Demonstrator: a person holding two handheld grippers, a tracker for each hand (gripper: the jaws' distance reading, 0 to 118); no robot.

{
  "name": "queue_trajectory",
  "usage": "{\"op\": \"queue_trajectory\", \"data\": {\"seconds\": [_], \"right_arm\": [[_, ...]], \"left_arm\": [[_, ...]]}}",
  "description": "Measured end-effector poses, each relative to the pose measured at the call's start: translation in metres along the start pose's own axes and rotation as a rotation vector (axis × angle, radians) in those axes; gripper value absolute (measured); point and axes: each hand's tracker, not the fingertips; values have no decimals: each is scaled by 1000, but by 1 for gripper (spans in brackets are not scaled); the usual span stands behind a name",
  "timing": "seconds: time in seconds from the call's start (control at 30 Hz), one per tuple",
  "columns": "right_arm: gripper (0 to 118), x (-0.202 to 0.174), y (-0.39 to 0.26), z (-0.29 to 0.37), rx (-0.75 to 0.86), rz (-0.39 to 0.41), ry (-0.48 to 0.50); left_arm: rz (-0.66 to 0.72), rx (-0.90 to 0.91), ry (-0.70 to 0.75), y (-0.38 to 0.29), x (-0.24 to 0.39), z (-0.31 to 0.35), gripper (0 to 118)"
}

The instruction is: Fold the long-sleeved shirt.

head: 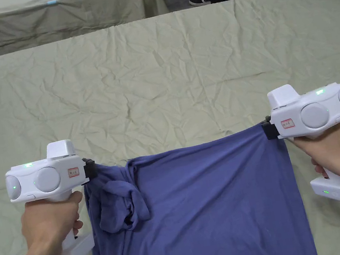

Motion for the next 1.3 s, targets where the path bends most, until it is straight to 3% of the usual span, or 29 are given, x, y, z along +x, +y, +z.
{"op": "queue_trajectory", "data": {"seconds": [0.23, 0.4, 0.63, 1.0, 1.3], "right_arm": [[4, -2, -27, 49, 93, -54, 41], [4, -19, -53, 92, 158, 1, 42], [4, -27, -107, 144, 202, 14, 45], [4, -52, -226, 167, 105, -11, 85], [4, -62, -269, 155, 10, -29, 82]], "left_arm": [[5, 78, -40, -20, 2, 56, 6], [35, 143, -63, -49, 7, 96, 6], [25, 181, -83, -90, 10, 153, 6], [103, 149, -107, -208, -6, 202, 6], [192, 78, -95, -258, -31, 196, 6]]}}
